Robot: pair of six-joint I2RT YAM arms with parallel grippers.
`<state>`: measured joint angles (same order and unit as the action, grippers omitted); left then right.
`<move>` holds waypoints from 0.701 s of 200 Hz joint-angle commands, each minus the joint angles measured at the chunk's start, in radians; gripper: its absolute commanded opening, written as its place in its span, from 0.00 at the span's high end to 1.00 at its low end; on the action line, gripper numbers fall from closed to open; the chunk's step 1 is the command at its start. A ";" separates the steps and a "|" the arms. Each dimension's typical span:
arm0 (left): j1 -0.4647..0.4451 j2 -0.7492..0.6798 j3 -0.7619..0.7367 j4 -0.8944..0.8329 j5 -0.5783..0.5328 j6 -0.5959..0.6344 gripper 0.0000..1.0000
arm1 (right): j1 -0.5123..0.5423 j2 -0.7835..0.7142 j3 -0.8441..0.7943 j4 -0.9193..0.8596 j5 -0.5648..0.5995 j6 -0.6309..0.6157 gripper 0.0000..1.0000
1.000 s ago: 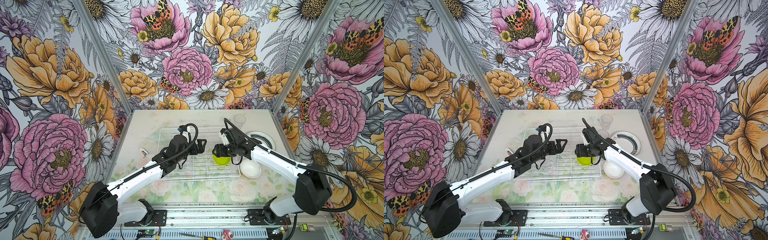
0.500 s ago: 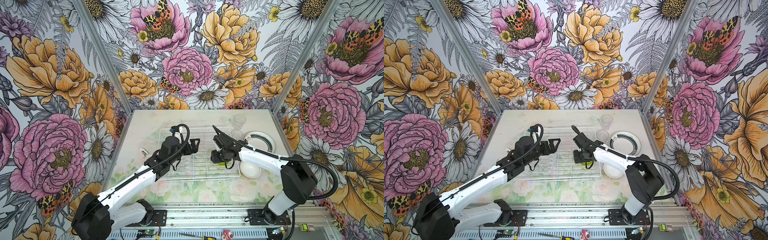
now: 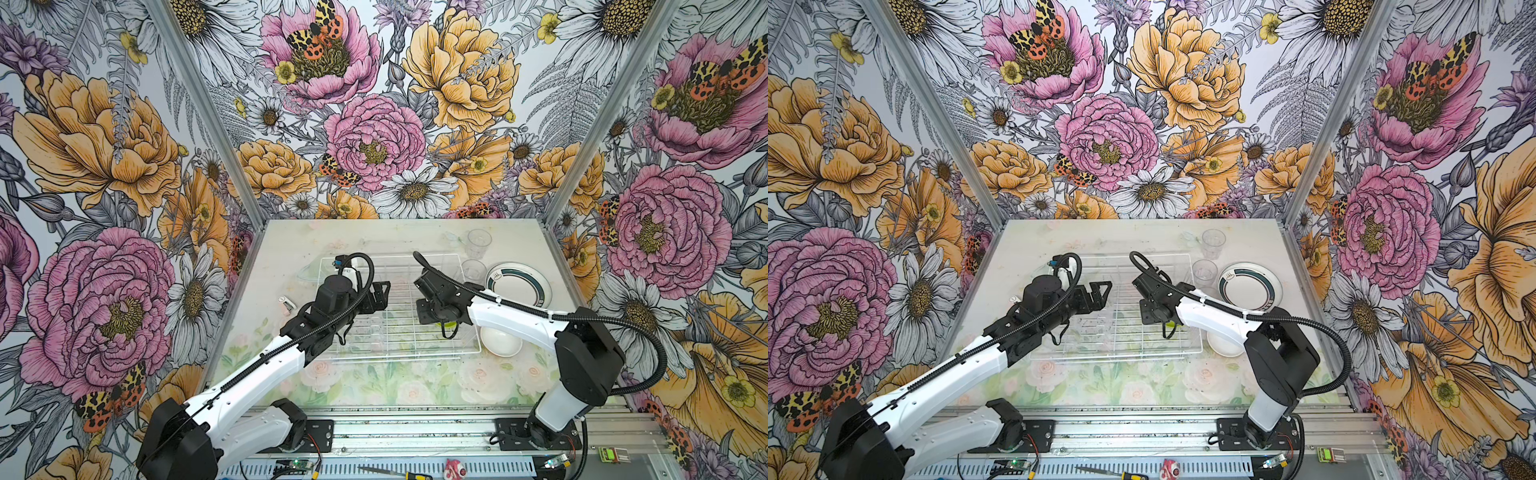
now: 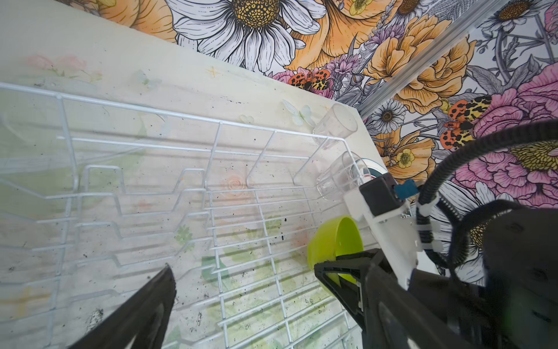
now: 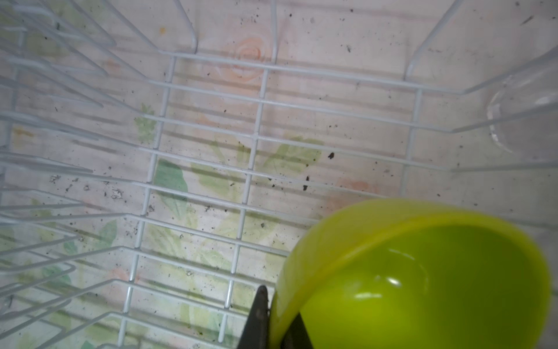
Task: Unload the mixed dishes from the dish rack
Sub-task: 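Carry the lime-green bowl out with the right gripper while the left draws back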
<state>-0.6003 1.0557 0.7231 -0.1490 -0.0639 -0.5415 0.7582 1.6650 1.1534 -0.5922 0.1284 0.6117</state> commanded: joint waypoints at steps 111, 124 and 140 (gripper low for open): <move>0.043 -0.104 -0.202 0.262 -0.021 0.143 0.01 | -0.002 -0.239 0.004 -0.036 0.135 0.006 1.00; 0.047 -0.137 -0.243 0.288 -0.027 0.141 0.01 | -0.003 -0.276 -0.005 -0.037 0.164 0.007 1.00; 0.050 -0.176 -0.282 0.305 -0.042 0.143 0.01 | -0.005 -0.324 -0.020 -0.035 0.202 0.009 1.00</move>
<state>-0.5644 0.9283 0.4953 0.0772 -0.0677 -0.4290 0.7582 1.4147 1.1511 -0.6388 0.2287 0.6128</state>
